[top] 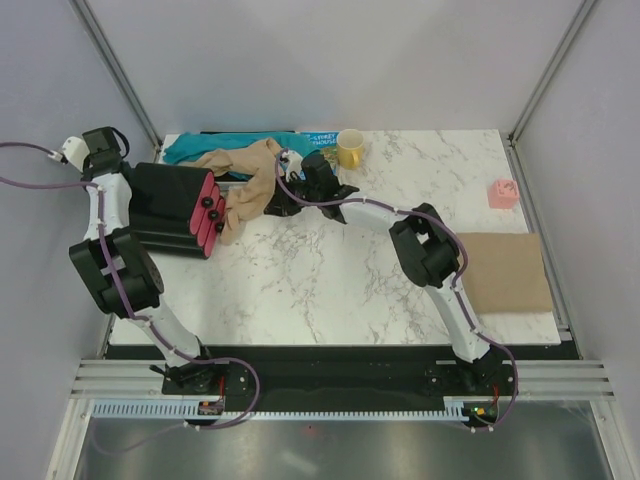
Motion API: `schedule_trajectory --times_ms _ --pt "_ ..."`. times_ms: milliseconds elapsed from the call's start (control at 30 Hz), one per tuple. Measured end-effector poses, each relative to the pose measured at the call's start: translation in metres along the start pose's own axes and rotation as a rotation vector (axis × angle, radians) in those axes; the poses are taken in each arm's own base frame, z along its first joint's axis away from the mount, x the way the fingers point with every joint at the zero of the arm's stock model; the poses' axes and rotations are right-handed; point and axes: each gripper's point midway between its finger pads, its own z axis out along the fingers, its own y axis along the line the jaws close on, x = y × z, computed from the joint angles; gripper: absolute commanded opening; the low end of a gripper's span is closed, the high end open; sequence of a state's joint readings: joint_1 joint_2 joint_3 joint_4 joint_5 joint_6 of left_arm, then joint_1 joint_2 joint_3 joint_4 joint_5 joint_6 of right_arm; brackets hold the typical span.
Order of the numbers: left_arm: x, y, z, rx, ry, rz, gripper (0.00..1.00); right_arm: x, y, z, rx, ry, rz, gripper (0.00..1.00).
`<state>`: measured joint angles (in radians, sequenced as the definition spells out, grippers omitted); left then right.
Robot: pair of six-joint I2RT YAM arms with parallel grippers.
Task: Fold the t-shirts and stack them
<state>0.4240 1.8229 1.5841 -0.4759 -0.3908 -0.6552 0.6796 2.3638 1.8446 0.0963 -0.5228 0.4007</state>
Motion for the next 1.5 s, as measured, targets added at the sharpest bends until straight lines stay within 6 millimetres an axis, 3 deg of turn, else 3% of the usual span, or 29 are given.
schedule_trajectory --times_ms 33,67,167,333,533,700,833,900,933,967,1033,1133,1267,1500 --pt "0.004 -0.005 -0.003 0.009 0.003 0.010 0.07 0.002 0.004 0.003 -0.008 0.002 0.002 0.22" --pt "0.008 -0.010 -0.006 0.019 0.007 0.023 0.02 0.005 0.007 0.005 -0.014 0.005 0.002 0.14" --pt "0.021 -0.025 -0.014 0.042 0.012 0.063 0.02 0.010 0.015 0.010 -0.028 0.012 0.000 0.00" --pt "0.046 -0.044 -0.027 0.077 0.038 0.135 0.02 0.010 0.014 0.010 -0.025 0.007 -0.006 0.00" --pt "0.084 -0.060 -0.050 0.095 0.070 0.279 0.02 0.012 -0.009 0.003 0.019 0.007 0.010 0.00" --pt "0.110 -0.048 -0.072 0.097 0.116 0.388 0.02 0.013 -0.033 -0.006 0.062 0.003 0.031 0.00" --pt "0.124 -0.035 -0.091 0.098 0.145 0.468 0.02 0.026 -0.045 -0.016 0.093 0.013 0.043 0.00" --pt "0.132 -0.031 -0.101 0.107 0.158 0.505 0.02 0.036 -0.048 -0.022 0.111 0.024 0.048 0.08" --pt "0.135 -0.029 -0.105 0.107 0.165 0.519 0.02 0.039 -0.048 -0.025 0.116 0.028 0.049 0.33" --pt "0.138 -0.026 -0.108 0.106 0.173 0.534 0.02 0.042 -0.048 -0.027 0.118 0.034 0.048 0.44" --pt "0.141 -0.022 -0.110 0.099 0.183 0.552 0.14 0.047 -0.048 -0.032 0.127 0.042 0.049 0.53" --pt "0.141 -0.015 -0.111 0.075 0.188 0.574 0.29 0.053 -0.046 -0.041 0.137 0.052 0.046 0.60" --pt "0.139 -0.009 -0.116 0.065 0.195 0.585 0.35 0.052 -0.032 -0.065 0.172 0.044 0.020 0.61" --pt "0.132 -0.005 -0.138 0.094 0.191 0.580 0.39 0.016 0.001 -0.101 0.177 -0.039 -0.039 0.61"
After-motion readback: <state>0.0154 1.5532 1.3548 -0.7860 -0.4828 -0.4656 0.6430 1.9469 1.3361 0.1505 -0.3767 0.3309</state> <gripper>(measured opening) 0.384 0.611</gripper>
